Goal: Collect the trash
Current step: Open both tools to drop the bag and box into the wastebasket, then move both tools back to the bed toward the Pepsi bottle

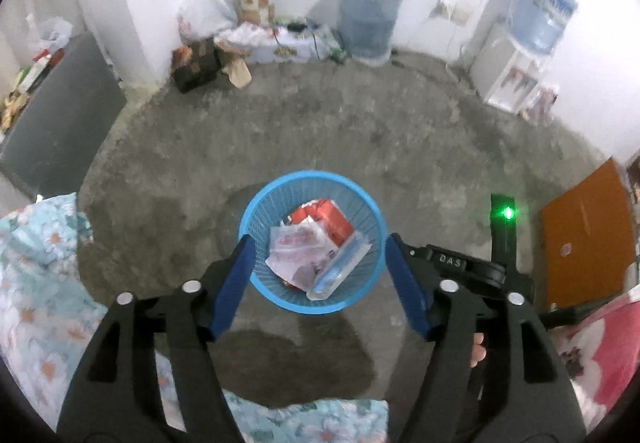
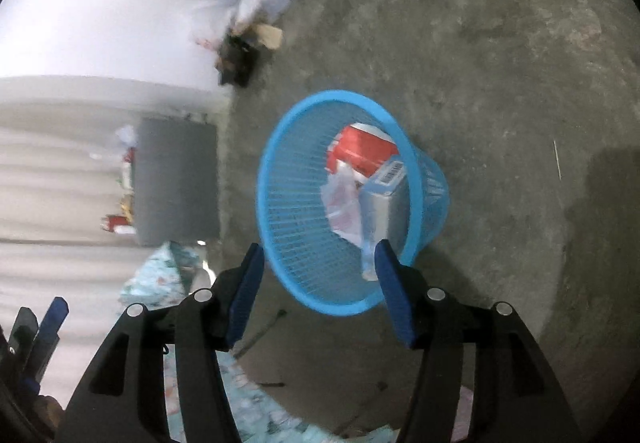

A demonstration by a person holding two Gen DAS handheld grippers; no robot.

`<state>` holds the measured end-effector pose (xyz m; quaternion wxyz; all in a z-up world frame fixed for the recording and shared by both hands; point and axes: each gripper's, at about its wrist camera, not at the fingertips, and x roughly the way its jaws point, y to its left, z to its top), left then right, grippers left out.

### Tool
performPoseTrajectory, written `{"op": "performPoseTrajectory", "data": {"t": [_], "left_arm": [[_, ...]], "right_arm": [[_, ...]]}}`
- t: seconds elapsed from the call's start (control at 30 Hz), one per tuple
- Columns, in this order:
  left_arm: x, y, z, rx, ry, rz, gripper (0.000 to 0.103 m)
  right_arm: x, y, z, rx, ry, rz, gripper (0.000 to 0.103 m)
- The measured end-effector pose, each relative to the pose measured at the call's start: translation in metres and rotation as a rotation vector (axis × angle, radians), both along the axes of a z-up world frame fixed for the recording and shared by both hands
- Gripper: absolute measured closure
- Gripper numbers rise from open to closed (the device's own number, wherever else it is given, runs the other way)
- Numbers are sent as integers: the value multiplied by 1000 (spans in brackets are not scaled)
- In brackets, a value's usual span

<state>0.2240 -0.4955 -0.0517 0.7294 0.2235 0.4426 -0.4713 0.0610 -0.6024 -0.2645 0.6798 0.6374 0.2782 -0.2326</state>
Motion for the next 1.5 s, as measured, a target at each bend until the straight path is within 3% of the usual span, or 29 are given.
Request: {"op": "performPoseTrajectory", "data": {"t": [0.27,0.37,0.53,0.77,1.0,1.17,1.3,1.43,1.5], "left_arm": [[-34,102,85,-187,-14,82,25],[-41,157,104,-232,-21,125,23],[-50,273,122,-275,-100,296,22],[-60,445,114,-278,-156,667,20],[-89,567,100,-303,-184,941,19],[-98,599,88,-326,-175,1018,19],[-98,615,82,-330,-172,1053,19],[-97,636,74,-348,-175,1084,19],[-98,647,73,-353,-171,1107,19]], "right_arm": [[-6,45,72,-111,-63,54,38],[4,67,103,-177,-53,146,30],[27,113,154,-319,-34,316,28],[54,182,205,-380,-111,526,27],[109,269,236,-377,-196,818,27],[147,336,256,-431,-202,995,27],[173,395,279,-587,-197,1155,27],[200,454,307,-762,-266,1323,27],[223,486,315,-850,-294,1417,16]]}}
